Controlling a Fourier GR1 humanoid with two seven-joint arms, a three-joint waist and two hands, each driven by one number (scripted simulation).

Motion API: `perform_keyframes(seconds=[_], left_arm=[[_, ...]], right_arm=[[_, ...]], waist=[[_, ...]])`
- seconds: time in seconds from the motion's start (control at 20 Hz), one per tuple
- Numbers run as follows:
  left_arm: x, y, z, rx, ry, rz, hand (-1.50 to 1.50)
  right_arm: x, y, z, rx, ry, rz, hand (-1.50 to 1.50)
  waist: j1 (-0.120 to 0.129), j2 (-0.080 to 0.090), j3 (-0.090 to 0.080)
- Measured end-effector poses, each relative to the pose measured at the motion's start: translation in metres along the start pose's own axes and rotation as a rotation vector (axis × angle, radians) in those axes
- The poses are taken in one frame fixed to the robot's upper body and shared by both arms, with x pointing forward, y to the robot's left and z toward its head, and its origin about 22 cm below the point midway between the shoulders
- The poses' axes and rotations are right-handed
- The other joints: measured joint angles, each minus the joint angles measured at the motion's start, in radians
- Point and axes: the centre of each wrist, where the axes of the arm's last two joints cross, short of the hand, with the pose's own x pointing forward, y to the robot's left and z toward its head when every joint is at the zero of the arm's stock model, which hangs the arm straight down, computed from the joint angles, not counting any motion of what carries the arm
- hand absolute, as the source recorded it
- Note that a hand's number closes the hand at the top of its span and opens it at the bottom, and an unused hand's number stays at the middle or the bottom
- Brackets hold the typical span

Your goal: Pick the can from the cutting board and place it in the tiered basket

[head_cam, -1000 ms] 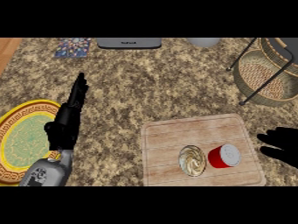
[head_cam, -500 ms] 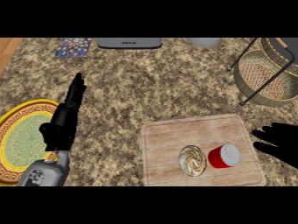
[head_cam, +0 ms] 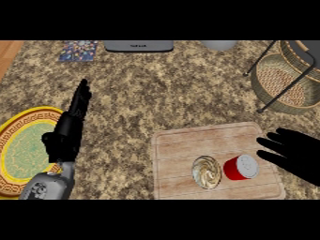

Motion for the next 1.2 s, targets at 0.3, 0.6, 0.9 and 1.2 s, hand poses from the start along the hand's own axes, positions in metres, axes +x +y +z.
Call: perform_keyframes(seconds=[0.3,0.6,0.9,1.2], left_arm=[[-0.001,-0.005,-0.006,0.001,-0.001,-0.002,0.00],[-0.003,-0.013,-0.003,-0.001,-0.001,0.000,0.00],[0.005,-0.012,-0.001,0.004,-0.001,0.002,0.00],[0.005,-0.008,0.004,-0.001,-0.005,-0.002,0.00]], right_arm=[[-0.019,0.008,-0.013,-0.002,0.046,-0.009,-1.50],[-0.032,0.027,-0.026,0.026,0.052,-0.043,-1.50],[-0.037,0.043,-0.028,0.030,0.021,-0.059,-1.50],[-0.033,0.043,-0.037,0.036,0.013,-0.068,-1.50]], waist=[[0.001,0.001,0.000],[0.001,0.000,0.000],[-0.001,0.000,0.000],[0.001,-0.001,-0.001]])
